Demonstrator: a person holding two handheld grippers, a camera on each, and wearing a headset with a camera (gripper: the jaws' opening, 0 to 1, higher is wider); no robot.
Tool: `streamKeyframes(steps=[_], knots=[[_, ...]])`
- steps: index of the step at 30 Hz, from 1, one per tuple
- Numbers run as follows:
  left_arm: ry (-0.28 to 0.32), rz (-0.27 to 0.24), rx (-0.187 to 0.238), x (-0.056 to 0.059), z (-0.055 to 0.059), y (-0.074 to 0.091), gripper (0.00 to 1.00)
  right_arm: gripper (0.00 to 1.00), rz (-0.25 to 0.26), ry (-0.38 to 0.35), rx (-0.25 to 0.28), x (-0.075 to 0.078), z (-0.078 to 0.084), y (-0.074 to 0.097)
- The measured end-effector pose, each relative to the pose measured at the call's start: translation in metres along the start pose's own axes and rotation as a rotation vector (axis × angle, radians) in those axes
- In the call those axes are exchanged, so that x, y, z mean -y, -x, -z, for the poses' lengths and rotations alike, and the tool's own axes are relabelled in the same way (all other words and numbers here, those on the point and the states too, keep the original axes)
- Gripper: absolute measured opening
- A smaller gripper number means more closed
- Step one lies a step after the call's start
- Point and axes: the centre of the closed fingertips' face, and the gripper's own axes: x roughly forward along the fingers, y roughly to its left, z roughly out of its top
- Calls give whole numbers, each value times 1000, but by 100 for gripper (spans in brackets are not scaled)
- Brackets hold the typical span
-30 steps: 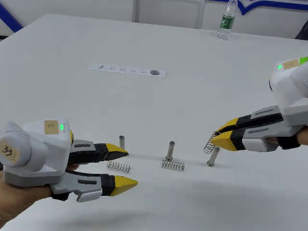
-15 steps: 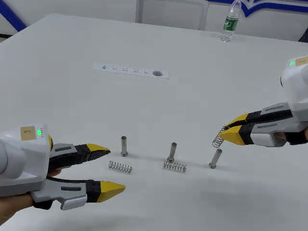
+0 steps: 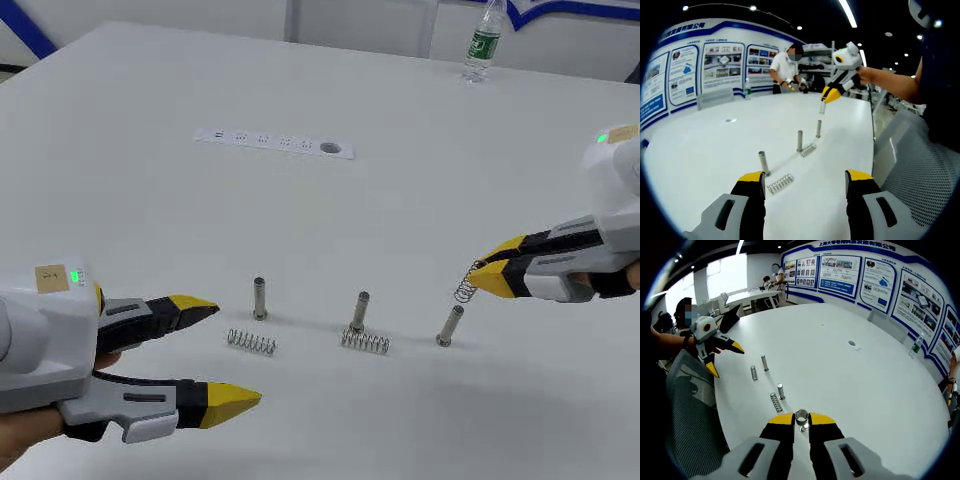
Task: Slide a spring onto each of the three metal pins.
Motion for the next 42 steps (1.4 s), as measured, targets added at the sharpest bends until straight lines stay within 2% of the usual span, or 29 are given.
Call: streamKeyframes(steps=[15,31,42], knots=[[9,-8,2,-1,1,1,68,12,14,-10,-42,6,13,-12],[10,-7,-5,-1,3,2,67,12,12,-19,-55,7,20,-18],[9,-9,-12,-1,3,2,67,12,9,-41,-57,8,34,-33]])
